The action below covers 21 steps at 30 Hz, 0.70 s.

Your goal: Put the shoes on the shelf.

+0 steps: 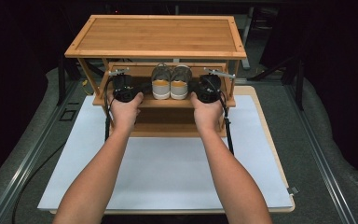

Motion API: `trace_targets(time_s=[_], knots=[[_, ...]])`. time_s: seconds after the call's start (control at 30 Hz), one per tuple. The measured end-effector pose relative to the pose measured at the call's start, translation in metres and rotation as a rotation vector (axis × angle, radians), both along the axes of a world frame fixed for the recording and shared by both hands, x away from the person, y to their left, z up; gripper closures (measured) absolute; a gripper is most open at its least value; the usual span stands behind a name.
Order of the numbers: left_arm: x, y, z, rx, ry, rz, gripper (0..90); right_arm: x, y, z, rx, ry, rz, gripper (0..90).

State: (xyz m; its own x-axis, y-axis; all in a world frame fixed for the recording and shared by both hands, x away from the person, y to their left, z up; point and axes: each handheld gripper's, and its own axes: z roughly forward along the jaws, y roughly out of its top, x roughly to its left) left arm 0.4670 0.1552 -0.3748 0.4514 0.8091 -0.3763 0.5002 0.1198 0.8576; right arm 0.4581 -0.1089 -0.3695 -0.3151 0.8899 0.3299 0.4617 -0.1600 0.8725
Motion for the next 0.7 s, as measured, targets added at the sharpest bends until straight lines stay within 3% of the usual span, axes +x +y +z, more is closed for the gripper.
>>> trace_targets(time_s=[0.7], knots=[[-0.0019,0.0002,-0.0009,-0.004,-0.007,0.004,89.9,0.0006,-0.0028,0.0008,-0.014,0.014,0.007,90.0]])
